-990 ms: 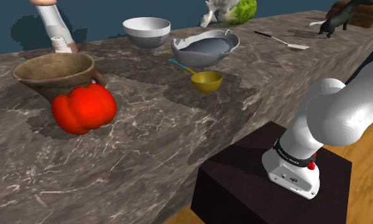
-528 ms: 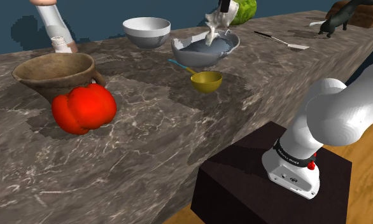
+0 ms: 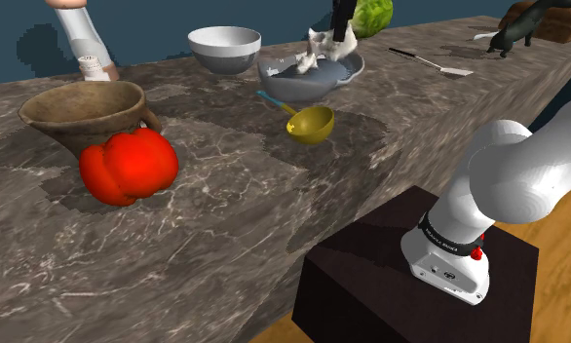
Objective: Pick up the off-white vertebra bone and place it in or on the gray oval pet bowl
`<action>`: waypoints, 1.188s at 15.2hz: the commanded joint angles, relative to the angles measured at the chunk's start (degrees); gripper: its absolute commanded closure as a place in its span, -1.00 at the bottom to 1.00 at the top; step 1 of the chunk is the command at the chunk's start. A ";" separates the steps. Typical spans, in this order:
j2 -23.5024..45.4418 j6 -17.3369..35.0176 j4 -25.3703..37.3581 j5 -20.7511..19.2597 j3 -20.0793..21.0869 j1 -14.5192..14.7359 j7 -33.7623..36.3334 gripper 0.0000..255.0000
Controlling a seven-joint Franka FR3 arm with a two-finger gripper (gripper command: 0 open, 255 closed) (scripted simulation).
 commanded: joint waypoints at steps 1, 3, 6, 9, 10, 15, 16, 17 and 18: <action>-0.23 0.47 -0.78 0.00 -0.02 0.01 -0.02 1.00; -0.22 0.47 -0.78 0.00 -0.02 0.01 -0.02 1.00; -0.22 0.47 -0.78 0.00 -0.02 0.01 -0.03 1.00; -0.22 0.47 -0.78 0.00 -0.02 0.01 -0.02 -1.00; -0.22 0.47 -0.77 0.00 -0.02 0.01 -0.02 -1.00; 1.87 -5.19 6.98 0.15 0.23 0.08 -0.12 -1.00; 2.54 -6.70 9.15 0.18 0.29 0.09 -0.15 -1.00; 2.54 -6.70 9.15 0.18 0.29 0.09 -0.15 -1.00; 2.53 -6.70 9.14 0.18 0.29 0.09 -0.15 -1.00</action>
